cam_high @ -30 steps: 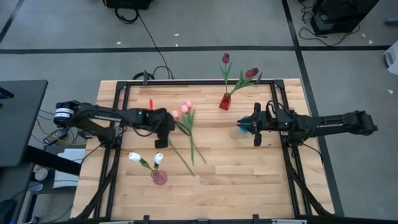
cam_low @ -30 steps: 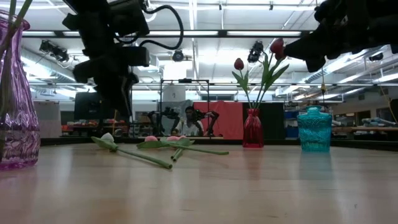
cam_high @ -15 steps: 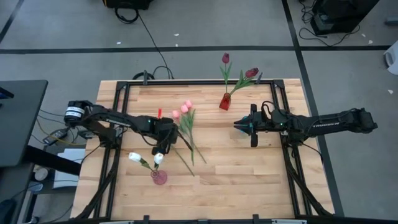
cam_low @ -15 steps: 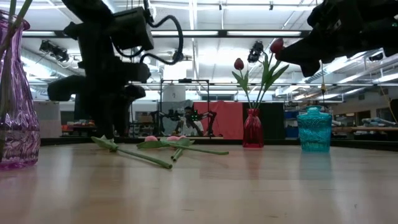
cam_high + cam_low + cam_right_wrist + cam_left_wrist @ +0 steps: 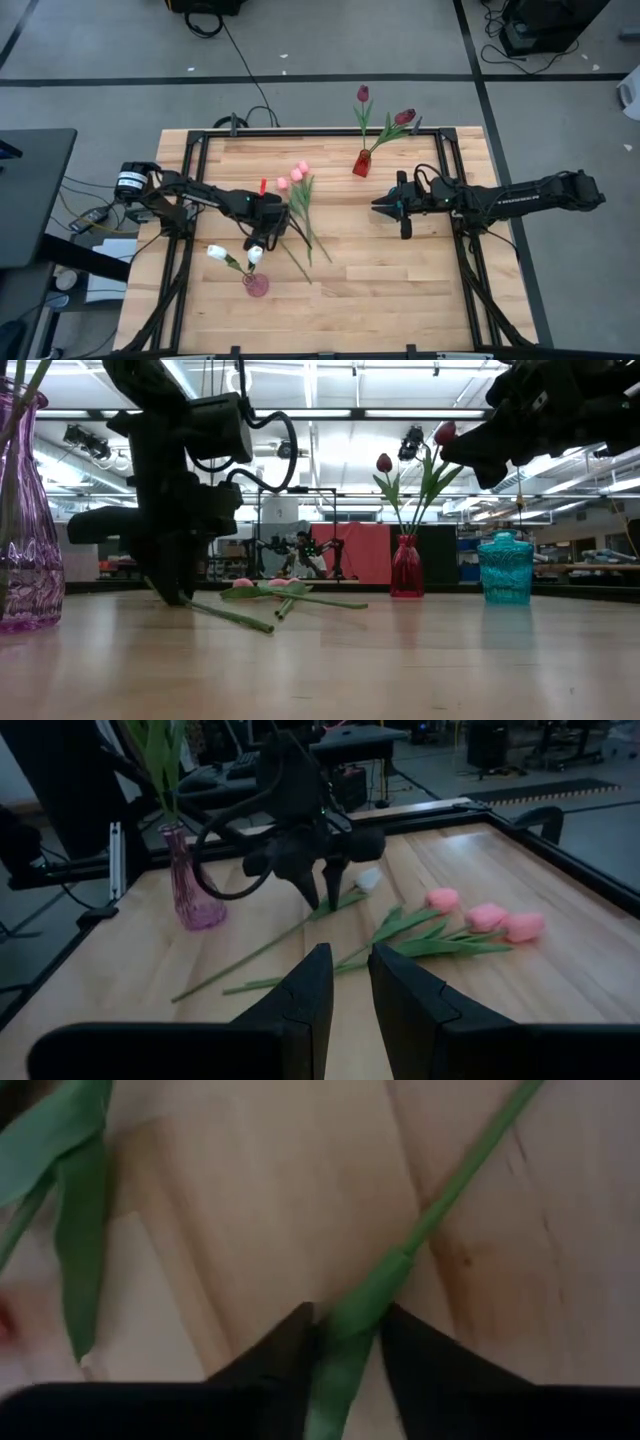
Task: Sort flowers into vase by color
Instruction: Put the white tulip into the pink vase
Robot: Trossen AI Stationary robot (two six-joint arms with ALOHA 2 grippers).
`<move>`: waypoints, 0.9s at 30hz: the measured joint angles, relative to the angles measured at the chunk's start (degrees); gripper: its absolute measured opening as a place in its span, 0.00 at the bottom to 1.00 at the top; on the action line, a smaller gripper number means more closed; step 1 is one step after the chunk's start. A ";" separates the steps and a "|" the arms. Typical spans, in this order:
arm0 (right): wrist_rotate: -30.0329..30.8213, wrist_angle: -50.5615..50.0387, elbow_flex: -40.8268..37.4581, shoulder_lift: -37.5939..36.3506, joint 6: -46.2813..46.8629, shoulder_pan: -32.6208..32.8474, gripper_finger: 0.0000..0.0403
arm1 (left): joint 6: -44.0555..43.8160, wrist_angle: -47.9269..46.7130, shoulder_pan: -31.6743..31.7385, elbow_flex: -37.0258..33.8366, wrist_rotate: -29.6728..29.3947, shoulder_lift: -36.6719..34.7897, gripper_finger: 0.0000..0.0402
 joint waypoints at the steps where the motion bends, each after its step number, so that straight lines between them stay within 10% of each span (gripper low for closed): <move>1: -0.02 0.02 0.00 0.11 0.00 0.00 0.21 | 0.01 -0.07 -0.02 0.01 0.07 0.00 0.21; 5: -0.12 0.10 0.00 0.14 0.73 0.24 0.21 | -0.12 -0.14 0.00 0.02 -1.63 -0.28 0.03; 27: 5.27 3.86 0.76 2.88 2.83 6.34 0.21 | 14.63 -14.78 -0.41 27.48 -22.09 -0.57 0.01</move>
